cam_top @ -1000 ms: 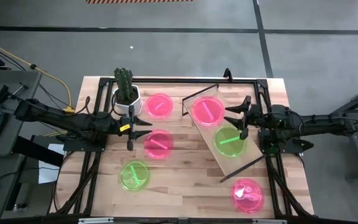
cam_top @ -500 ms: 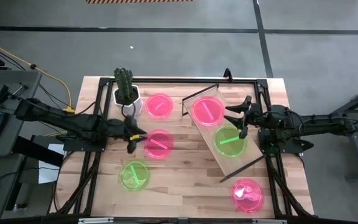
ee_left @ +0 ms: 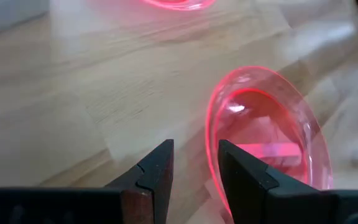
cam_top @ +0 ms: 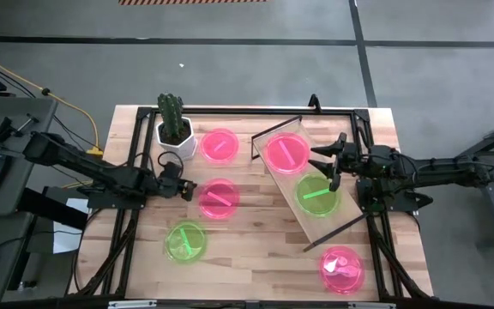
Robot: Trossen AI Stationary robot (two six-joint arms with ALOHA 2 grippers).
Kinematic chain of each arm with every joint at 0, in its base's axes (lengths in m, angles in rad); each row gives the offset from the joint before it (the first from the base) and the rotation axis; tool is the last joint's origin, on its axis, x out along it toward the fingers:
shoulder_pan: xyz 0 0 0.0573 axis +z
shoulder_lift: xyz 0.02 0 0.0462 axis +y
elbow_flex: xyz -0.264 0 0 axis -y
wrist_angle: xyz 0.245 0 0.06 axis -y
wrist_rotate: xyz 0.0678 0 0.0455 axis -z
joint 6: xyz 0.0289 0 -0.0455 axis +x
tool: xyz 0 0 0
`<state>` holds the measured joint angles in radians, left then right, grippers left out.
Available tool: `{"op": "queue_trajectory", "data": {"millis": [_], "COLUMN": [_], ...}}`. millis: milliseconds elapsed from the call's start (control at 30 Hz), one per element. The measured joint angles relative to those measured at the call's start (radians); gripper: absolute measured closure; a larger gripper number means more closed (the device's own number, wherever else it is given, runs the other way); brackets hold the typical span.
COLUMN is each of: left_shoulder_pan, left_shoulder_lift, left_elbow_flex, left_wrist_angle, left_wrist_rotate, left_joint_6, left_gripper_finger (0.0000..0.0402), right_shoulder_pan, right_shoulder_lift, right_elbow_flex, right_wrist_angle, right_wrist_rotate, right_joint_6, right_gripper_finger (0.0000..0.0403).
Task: Place and stack plates onto a shelf
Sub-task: Stack the pink plate on top of the other pink plate on the shelf
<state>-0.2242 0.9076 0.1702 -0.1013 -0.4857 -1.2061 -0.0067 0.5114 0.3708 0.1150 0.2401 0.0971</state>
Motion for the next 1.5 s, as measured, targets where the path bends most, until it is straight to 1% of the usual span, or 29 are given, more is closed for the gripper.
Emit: {"op": "queue_trajectory", "data": {"millis": [133, 300, 533, 767, 867, 1133, 1367, 1500], "left_shoulder_pan": [-0.012, -0.027, -0.028, -0.037, -0.046, -0.051, -0.051, -0.051], "left_shoulder_lift": [0.047, 0.132, 0.257, 0.358, 0.389, 0.420, 0.420, 0.427], "left_elbow_flex": [-0.011, -0.009, -0.009, -0.008, 0.012, 0.062, 0.081, 0.082], "left_wrist_angle": [0.057, 0.197, 0.220, 0.360, 0.363, 0.361, 0.362, 0.362], "left_wrist_rotate": [-0.029, -0.033, -0.033, -0.030, -0.033, -0.024, -0.036, -0.022], "left_joint_6": [-0.046, -0.023, -0.088, -0.085, -0.087, -0.033, -0.030, -0.042], "left_gripper_finger": [0.0284, 0.0284, 0.0284, 0.0284, 0.0284, 0.0284, 0.0284, 0.0284], "right_shoulder_pan": [0.000, 0.000, 0.000, 0.000, 0.000, 0.000, 0.000, 0.000], "right_shoulder_lift": [0.000, 0.000, 0.000, 0.000, 0.000, 0.000, 0.000, 0.000], "right_elbow_flex": [0.000, 0.000, 0.000, 0.000, 0.000, 0.000, 0.000, 0.000], "right_wrist_angle": [-0.009, -0.022, -0.022, -0.022, -0.022, -0.022, -0.022, -0.029], "right_wrist_rotate": [0.000, 0.000, 0.000, 0.000, 0.000, 0.000, 0.000, 0.000], "right_joint_6": [0.011, 0.018, 0.018, 0.018, 0.018, 0.018, 0.017, 0.018], "right_gripper_finger": [0.0218, 0.0218, 0.0218, 0.0218, 0.0218, 0.0218, 0.0218, 0.0218]}}
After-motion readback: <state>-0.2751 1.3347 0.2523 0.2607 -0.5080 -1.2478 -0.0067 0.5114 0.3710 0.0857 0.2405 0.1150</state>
